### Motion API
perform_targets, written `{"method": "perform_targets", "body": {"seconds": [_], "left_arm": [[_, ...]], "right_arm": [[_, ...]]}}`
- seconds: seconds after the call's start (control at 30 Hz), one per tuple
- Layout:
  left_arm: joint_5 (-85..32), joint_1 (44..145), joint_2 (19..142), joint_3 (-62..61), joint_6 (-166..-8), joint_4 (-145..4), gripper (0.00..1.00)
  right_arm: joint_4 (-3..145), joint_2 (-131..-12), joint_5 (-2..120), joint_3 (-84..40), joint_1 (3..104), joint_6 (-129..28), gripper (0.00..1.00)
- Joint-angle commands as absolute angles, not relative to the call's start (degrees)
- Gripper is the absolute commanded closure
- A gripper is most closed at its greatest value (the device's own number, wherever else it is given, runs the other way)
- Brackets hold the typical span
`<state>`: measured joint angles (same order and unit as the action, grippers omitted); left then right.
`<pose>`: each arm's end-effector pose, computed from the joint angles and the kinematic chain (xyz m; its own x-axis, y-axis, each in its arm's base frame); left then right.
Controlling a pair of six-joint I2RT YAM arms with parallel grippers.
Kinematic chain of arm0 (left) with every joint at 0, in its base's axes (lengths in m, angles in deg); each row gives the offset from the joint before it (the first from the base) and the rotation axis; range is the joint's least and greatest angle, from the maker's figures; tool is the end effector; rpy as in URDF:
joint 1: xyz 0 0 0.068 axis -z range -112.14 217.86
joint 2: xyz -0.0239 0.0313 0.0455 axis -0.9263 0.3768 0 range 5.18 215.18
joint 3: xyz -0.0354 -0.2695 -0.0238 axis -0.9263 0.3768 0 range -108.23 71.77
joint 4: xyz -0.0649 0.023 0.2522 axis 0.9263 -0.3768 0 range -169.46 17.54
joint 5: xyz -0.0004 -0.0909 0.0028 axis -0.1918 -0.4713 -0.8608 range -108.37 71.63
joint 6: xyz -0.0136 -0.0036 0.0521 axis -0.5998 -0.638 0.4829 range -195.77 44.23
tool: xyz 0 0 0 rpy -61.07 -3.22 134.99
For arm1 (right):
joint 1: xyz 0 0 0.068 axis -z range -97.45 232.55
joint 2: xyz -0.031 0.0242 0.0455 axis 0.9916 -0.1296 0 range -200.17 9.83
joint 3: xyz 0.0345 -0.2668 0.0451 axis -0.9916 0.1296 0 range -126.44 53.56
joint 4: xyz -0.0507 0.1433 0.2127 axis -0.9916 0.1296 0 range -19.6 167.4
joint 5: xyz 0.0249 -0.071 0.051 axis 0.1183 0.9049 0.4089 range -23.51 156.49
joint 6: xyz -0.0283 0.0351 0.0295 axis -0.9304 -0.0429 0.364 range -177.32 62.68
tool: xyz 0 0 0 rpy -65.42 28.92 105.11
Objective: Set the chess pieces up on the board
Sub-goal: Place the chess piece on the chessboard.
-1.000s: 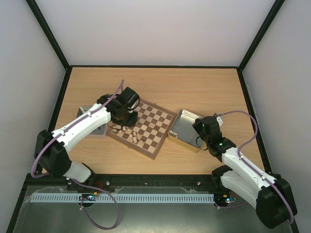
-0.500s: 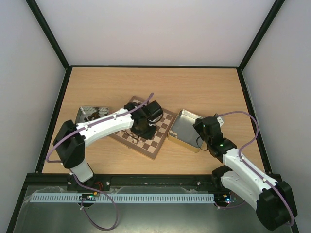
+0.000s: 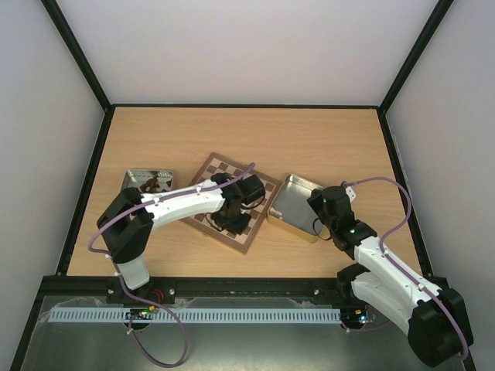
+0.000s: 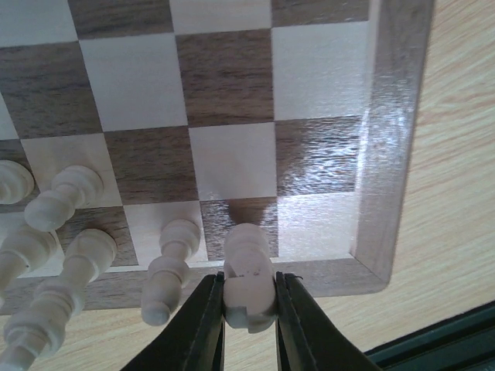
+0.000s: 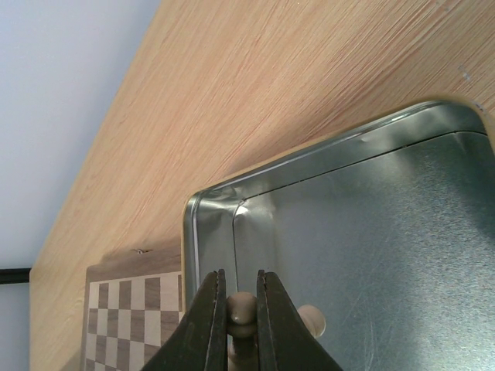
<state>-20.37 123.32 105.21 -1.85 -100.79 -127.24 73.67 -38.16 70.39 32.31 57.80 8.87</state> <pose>0.1855 -0.2715 0.2100 -0.8572 0.4997 -0.1243 0.5117 0.8538 -0.0961 0.1680 0.0748 0.1983 -0.5166 0.7669 -0.3807 0.2685 0.5673 0.7785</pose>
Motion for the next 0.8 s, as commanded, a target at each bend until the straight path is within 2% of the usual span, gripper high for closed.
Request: {"method": "perform_targets", "body": {"seconds": [0.0, 0.27, 0.6, 0.77], "left_arm": [[-20.04, 124.20, 107.28, -0.66, -100.14, -128.29, 0.81], [-19.34, 124.55, 108.32, -0.36, -100.11, -127.41, 0.79], [-19.42, 124.34, 106.06, -2.32, -100.71, -128.79, 0.61], [-22.22, 123.11, 102.79, -6.12, -101.11, -127.63, 0.55]], "right_arm": [[74.19, -37.94, 72.36, 32.86, 57.95, 8.68, 0.98], [74.29, -37.71, 72.07, 33.25, 57.94, 8.90, 0.98], [74.35, -37.28, 71.70, 33.11, 57.99, 8.94, 0.98], [74.30, -36.72, 70.86, 32.62, 57.94, 8.11, 0.98]]}}
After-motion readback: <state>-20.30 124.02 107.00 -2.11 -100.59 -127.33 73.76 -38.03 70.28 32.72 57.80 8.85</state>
